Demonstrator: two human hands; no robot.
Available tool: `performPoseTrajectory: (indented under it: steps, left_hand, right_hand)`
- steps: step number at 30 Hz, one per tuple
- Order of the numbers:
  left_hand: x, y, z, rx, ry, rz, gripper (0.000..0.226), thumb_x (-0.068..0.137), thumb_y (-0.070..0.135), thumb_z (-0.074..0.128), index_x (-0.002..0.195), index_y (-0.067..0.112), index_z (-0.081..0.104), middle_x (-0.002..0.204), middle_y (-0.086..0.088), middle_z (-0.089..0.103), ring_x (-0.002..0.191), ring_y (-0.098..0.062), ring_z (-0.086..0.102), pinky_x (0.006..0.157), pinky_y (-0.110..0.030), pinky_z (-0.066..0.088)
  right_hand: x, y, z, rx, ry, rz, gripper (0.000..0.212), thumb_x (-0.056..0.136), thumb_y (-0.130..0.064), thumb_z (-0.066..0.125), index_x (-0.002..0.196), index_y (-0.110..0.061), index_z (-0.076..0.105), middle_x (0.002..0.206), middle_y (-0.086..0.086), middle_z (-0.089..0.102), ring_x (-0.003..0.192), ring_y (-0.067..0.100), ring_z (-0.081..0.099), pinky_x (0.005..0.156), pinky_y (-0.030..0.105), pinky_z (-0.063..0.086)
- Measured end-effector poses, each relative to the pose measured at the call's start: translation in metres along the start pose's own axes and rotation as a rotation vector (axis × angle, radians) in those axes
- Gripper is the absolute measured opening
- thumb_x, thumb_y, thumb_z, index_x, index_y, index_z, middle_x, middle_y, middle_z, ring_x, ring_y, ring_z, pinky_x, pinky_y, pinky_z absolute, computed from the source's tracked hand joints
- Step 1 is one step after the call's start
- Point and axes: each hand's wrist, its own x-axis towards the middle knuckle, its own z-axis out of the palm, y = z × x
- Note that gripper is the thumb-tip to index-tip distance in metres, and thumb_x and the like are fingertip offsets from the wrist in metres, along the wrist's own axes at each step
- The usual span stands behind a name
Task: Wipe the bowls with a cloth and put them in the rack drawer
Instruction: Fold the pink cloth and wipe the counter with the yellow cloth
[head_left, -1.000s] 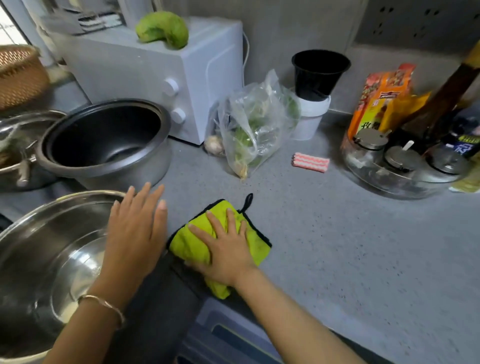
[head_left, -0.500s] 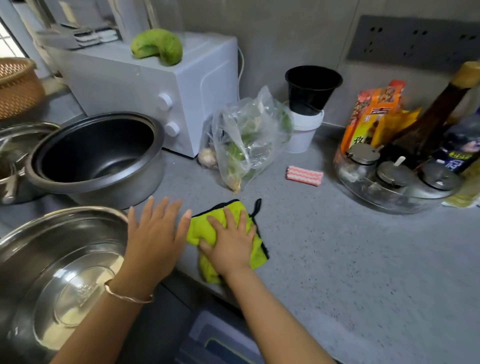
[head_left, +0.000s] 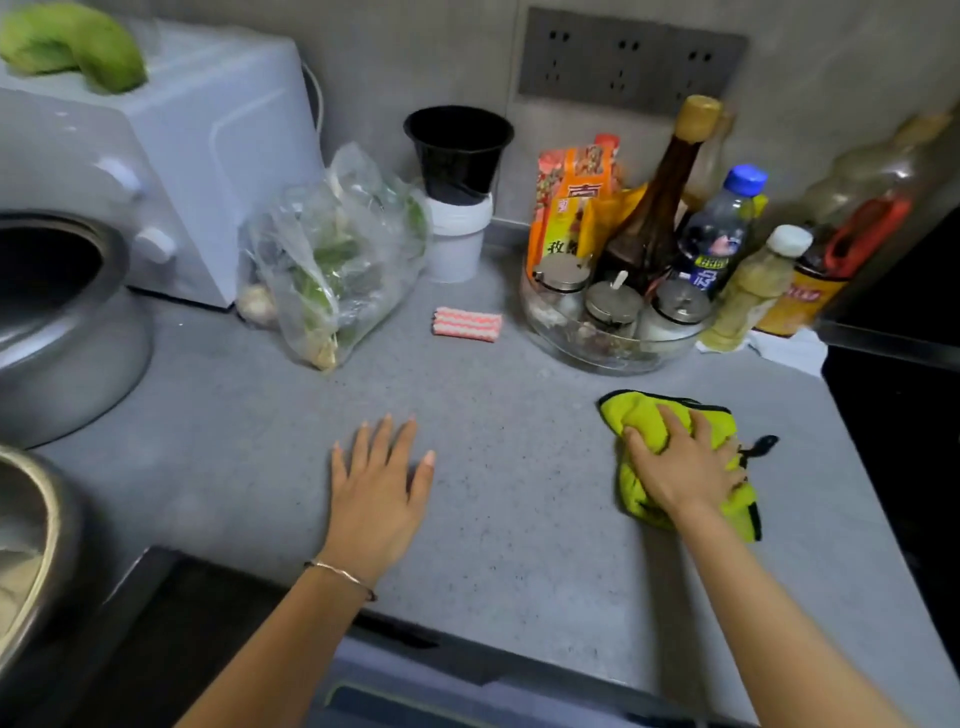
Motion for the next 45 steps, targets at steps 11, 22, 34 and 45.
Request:
performPoseTrajectory:
  steps: [11, 22, 34, 45]
  left_hand:
    - [0.009, 0.002, 0.018, 0.069, 0.017, -0.085, 0.080, 0.086, 0.061, 0.009, 0.147, 0.018, 0.038, 0.145, -0.011, 0.046, 0.136, -0.036, 0.038, 0.111, -0.062, 0.012]
    - [-0.006, 0.035, 0.033, -0.058, 0.049, 0.079, 0.088, 0.080, 0.067, 0.003, 0.148, 0.022, 0.035, 0.156, -0.007, 0.031, 0.145, -0.028, 0.022, 0.117, -0.051, 0.006]
    - [-0.060, 0.026, 0.056, -0.076, 0.054, 0.133, 0.080, 0.093, 0.065, 0.001, 0.144, 0.020, 0.043, 0.151, -0.007, 0.040, 0.141, -0.031, 0.030, 0.115, -0.051, 0.012]
    - [-0.064, 0.031, 0.050, -0.295, 0.207, 0.085, 0.067, 0.097, 0.049, 0.006, 0.148, 0.015, 0.032, 0.153, -0.008, 0.035, 0.142, -0.022, 0.031, 0.118, -0.045, 0.017]
  right_hand:
    - [-0.048, -0.135, 0.044, -0.027, -0.193, -0.608, 0.067, 0.086, -0.066, 0.046, 0.147, -0.042, 0.029, 0.161, -0.005, 0.010, 0.147, 0.034, -0.007, 0.114, 0.058, -0.001]
    - [0.058, 0.090, -0.022, -0.083, 0.082, -0.141, 0.064, 0.084, -0.072, 0.042, 0.142, -0.046, 0.035, 0.158, -0.006, 0.023, 0.145, 0.029, 0.015, 0.115, 0.049, 0.021]
    - [-0.078, 0.098, -0.015, 0.031, 0.120, -0.131, 0.074, 0.077, -0.075, 0.025, 0.141, -0.041, 0.042, 0.153, 0.002, 0.033, 0.139, 0.036, 0.023, 0.107, 0.052, 0.027]
    - [-0.183, -0.041, 0.054, -0.061, 0.077, -0.474, 0.052, 0.081, -0.063, 0.042, 0.128, -0.045, 0.055, 0.142, -0.003, 0.051, 0.131, 0.037, 0.043, 0.096, 0.059, 0.041]
